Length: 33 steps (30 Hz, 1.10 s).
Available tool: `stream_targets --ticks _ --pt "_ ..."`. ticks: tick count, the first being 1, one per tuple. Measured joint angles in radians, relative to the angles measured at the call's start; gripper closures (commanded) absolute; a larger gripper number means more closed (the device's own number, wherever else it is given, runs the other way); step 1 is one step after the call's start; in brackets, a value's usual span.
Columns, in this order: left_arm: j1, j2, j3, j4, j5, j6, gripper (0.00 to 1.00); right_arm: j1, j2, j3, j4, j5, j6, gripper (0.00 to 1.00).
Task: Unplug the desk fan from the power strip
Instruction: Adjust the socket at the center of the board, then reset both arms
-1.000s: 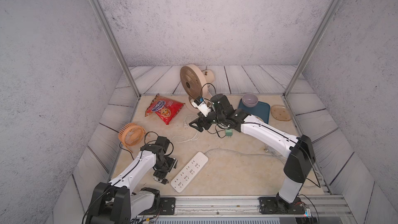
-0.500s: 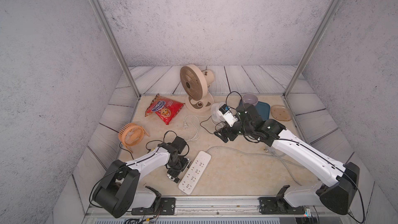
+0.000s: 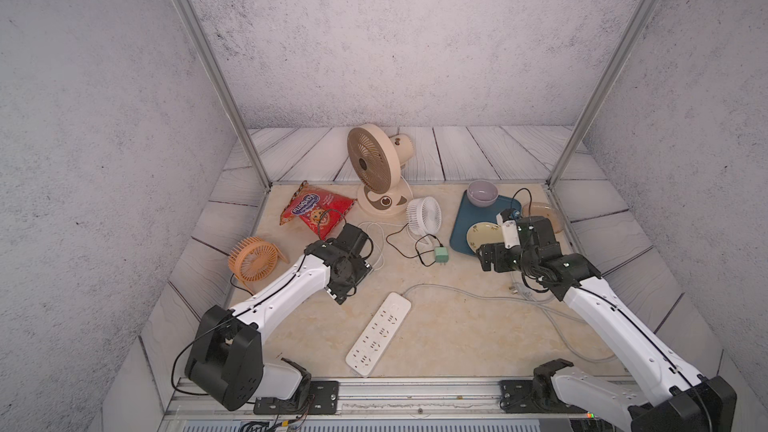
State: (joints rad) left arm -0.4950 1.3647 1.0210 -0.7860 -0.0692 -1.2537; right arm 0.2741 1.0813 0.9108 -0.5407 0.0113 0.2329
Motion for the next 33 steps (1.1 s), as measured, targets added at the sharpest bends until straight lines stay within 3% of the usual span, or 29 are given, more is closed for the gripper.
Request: stream_targets --ticks 5,10,19,27,33 --pt "0.142 -0.06 0.008 0.2 -0.181 0.373 0.01 -0.143 0.092 -0.139 0.219 0.095 -0.006 0.01" --pt "0.304 0.03 0.057 0.357 -0.237 0.715 0.02 -0.177 0.272 -0.265 0.596 0.127 -0.093 0.01" --pt "0.486 0.103 0.039 0.527 -0.213 0.951 0.02 -0.249 0.484 -0.528 1.257 0.117 -0.164 0.01" --pt "0.5 0.14 -0.232 0.819 -0.195 1.161 0.02 -0.276 0.487 -0.528 1.419 0.092 -0.154 0.01" --pt "0.5 0.121 -0.406 1.043 -0.14 1.225 0.02 -0.28 0.487 -0.525 1.436 0.09 -0.154 0.01"
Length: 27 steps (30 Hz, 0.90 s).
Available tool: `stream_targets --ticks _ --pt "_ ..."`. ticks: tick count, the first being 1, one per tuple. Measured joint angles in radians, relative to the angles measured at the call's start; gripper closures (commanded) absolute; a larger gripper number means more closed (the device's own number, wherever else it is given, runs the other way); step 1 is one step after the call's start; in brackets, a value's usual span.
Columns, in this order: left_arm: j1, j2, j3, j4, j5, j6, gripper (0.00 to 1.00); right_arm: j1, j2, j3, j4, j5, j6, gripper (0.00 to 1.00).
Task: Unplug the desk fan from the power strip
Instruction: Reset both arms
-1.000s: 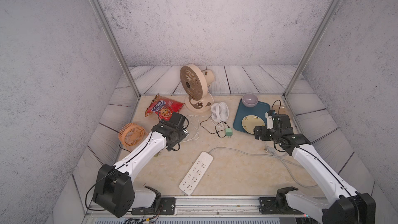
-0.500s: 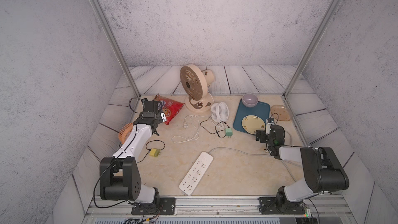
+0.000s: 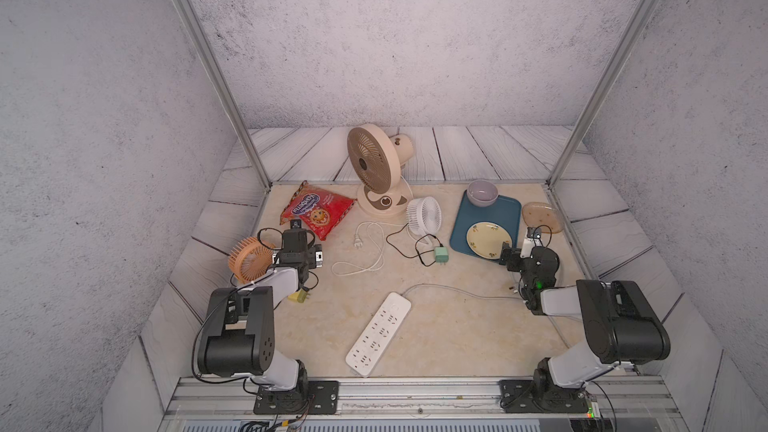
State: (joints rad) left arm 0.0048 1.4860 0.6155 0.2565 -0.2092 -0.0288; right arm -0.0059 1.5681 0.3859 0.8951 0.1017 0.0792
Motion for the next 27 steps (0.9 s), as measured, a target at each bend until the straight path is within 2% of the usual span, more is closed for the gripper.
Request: stream_targets --ticks 4,10,27 --pt "0.001 -0.066 -0.097 0.156 0.045 -0.006 0.02 0.0 0.0 0.0 0.0 -0.005 0.0 0.01" --pt "0.0 0.047 -0.145 0.426 0.103 -0.005 0.02 -0.004 0.0 0.0 0.0 -0.014 0.005 0.01" --pt "0.0 0.053 -0.16 0.48 0.105 -0.005 0.02 -0.005 0.0 0.0 0.0 -0.014 0.016 0.01"
